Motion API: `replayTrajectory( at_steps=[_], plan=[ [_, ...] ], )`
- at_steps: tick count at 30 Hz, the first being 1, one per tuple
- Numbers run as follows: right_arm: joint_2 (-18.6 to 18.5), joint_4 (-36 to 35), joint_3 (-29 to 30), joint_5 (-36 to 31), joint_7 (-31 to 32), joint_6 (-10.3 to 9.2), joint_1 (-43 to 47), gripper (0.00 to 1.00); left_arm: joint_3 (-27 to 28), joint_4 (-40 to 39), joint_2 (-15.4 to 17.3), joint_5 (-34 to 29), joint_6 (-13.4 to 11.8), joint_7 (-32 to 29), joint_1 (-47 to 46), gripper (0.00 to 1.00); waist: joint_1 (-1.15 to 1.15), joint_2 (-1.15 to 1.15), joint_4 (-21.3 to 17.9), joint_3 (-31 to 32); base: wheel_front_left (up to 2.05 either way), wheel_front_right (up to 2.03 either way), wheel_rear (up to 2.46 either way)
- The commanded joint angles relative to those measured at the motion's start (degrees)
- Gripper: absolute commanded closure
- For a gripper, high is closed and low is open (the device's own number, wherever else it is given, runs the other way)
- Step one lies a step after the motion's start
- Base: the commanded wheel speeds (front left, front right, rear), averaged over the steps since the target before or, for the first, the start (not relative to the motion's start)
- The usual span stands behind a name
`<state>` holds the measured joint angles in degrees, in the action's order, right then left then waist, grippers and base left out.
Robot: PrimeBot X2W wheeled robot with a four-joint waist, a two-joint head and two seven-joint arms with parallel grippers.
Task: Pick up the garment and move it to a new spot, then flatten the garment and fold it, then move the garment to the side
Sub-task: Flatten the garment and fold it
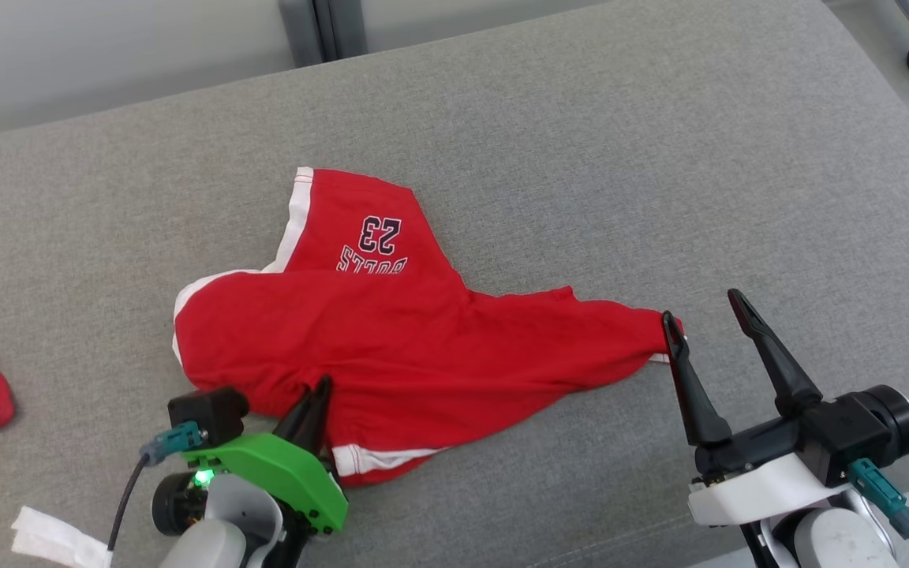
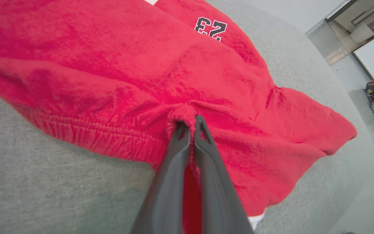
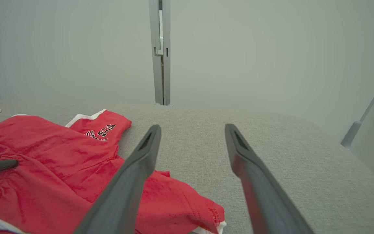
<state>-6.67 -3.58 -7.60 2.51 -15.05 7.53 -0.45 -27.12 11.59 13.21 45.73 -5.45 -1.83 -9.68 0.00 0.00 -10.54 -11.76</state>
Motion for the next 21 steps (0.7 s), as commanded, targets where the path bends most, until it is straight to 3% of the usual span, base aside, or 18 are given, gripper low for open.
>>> replayTrajectory(
  at_steps=[1, 6, 9, 11, 12, 15, 21],
  plan=[
    [-0.3, 0.1, -0.1, 0.1, -0.2, -0.08, -0.8, 0.0, 0.4, 1.9, 0.3, -1.1, 0.2, 0.7, -2.1, 1.0, 0.0, 0.0, 0.0, -0.1, 0.0, 0.0, 0.0],
    [-0.5, 0.3, -0.7, 0.3, -0.2, -0.09, -1.5, 0.0, 1.7, 10.4, 0.3, -3.7, -1.2, 5.4, -6.7, 1.0, 0.0, 0.0, -0.2, -0.3, 0.0, 0.0, 0.0],
    [-0.5, 0.4, -0.8, 0.3, -0.2, -0.09, -1.6, 0.0, 1.5, 14.2, -0.4, -4.1, -0.3, 7.1, -7.7, 1.0, 0.0, 0.0, -0.3, -0.3, 0.0, 0.0, 0.0],
    [-0.5, 0.6, -0.8, 0.2, -0.2, -0.09, -1.4, 0.0, 0.8, 16.0, -0.7, -4.3, 0.6, 7.9, -7.7, 0.25, 0.0, 0.0, -0.3, -0.2, 0.0, 0.0, 0.0],
    [-0.3, 0.6, -0.6, 0.2, -0.2, -0.09, -1.3, 0.0, 0.6, 16.7, -1.0, -4.1, 1.3, 8.4, -7.3, 0.0, 0.0, 0.0, -0.3, -0.1, 0.0, 0.0, 0.0],
    [-0.1, 0.8, -0.3, 0.2, -0.2, -0.09, -0.6, 0.0, 0.2, 17.7, -1.2, -3.6, 2.3, 9.2, -5.5, 0.0, 0.0, 0.0, -0.2, 0.5, 0.0, 0.0, 0.0],
    [0.1, 0.7, 0.7, -0.1, -0.2, -0.09, 1.0, 0.0, 1.3, 13.5, 1.5, -3.5, -0.2, 10.4, 0.5, 0.0, 0.0, 0.0, 0.1, 2.2, 0.0, 0.0, 0.0]
  ],
)
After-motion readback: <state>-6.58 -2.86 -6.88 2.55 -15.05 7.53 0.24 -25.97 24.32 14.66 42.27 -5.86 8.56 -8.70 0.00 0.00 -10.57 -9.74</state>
